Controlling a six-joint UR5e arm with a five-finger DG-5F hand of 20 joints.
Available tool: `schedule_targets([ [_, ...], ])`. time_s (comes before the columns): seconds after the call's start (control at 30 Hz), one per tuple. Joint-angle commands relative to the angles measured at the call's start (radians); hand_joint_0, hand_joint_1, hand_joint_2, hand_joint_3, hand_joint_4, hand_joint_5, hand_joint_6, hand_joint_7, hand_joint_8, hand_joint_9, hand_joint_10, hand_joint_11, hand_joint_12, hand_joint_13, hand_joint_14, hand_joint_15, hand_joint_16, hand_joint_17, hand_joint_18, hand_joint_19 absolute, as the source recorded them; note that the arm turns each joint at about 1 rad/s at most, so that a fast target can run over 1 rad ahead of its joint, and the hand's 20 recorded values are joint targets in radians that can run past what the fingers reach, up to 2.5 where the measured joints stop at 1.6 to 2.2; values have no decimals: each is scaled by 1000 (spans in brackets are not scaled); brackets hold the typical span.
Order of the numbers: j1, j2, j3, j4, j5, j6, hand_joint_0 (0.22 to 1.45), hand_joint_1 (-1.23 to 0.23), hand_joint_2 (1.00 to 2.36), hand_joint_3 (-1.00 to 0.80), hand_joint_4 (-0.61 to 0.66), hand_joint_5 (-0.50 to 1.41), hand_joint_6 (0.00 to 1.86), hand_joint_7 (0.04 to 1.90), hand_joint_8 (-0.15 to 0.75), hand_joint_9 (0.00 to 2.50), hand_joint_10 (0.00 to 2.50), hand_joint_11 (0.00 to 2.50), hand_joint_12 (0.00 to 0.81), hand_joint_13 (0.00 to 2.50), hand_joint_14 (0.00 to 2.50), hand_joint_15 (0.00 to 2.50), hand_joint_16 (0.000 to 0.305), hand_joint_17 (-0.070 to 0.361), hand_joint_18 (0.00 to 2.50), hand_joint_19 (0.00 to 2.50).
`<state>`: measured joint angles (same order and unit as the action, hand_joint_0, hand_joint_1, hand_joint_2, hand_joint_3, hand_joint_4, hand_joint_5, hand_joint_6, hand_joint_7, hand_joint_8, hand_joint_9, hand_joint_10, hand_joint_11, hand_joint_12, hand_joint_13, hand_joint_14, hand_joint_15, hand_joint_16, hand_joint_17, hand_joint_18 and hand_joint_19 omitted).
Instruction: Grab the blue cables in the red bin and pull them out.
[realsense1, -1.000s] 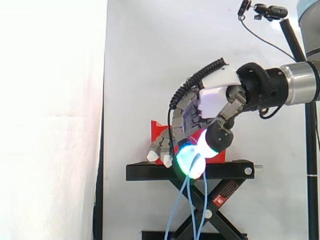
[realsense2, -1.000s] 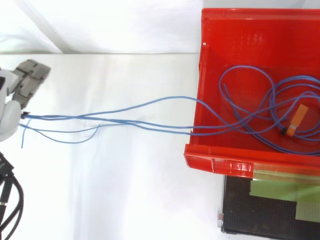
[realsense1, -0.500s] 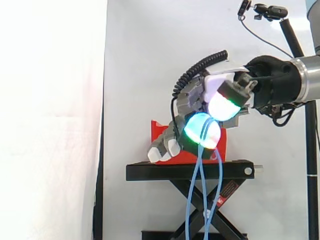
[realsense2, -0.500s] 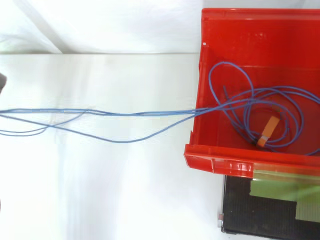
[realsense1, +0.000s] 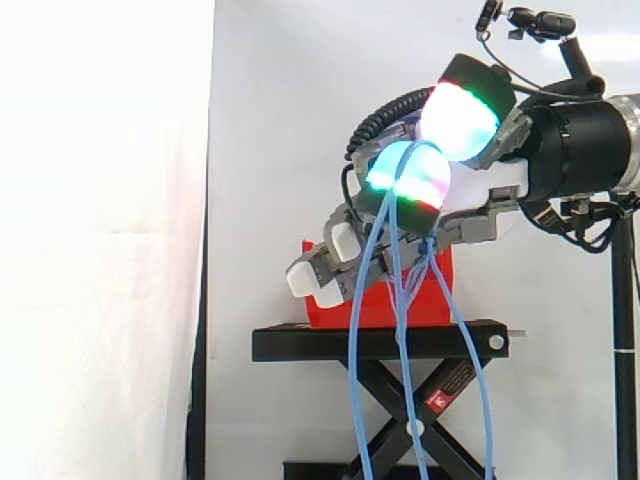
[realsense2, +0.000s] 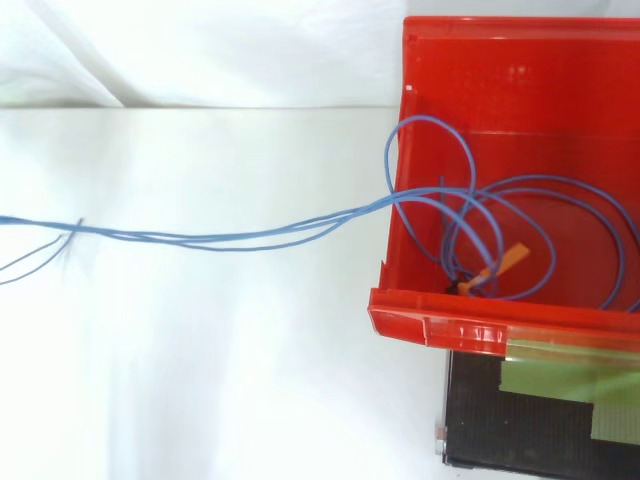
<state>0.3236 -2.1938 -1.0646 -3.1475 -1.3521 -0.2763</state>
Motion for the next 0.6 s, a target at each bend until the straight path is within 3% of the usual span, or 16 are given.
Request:
schedule_targets([
  [0.0, 14, 0, 0, 3, 21, 33, 960, -871, 1000, -1000, 180, 863, 645, 418, 281, 815, 22, 558, 323, 423, 13, 345, 43, 96, 218, 374],
  [0.17, 28, -1, 0, 3, 54, 101, 961, -871, 1000, -1000, 185, 863, 643, 423, 284, 812, 21, 536, 322, 426, 13, 343, 43, 96, 222, 381],
  [0.33, 31, 0, -63, 40, 91, 162, 960, -871, 1000, -1000, 180, 864, 641, 419, 281, 812, 20, 541, 322, 428, 14, 349, 43, 96, 224, 381],
  [0.47, 28, 0, -129, 155, 100, 196, 962, -871, 1000, -1000, 181, 864, 640, 420, 282, 813, 22, 532, 323, 435, 13, 349, 43, 97, 227, 382],
  [0.5, 25, -1, -156, 228, 105, 208, 961, -871, 1000, -1000, 181, 864, 639, 421, 282, 814, 20, 534, 323, 436, 13, 355, 43, 97, 227, 385],
  [0.57, 23, -1, -167, 268, 105, 210, 961, -873, 1000, -1000, 178, 866, 634, 433, 285, 826, 20, 527, 324, 455, 14, 365, 43, 97, 244, 396],
])
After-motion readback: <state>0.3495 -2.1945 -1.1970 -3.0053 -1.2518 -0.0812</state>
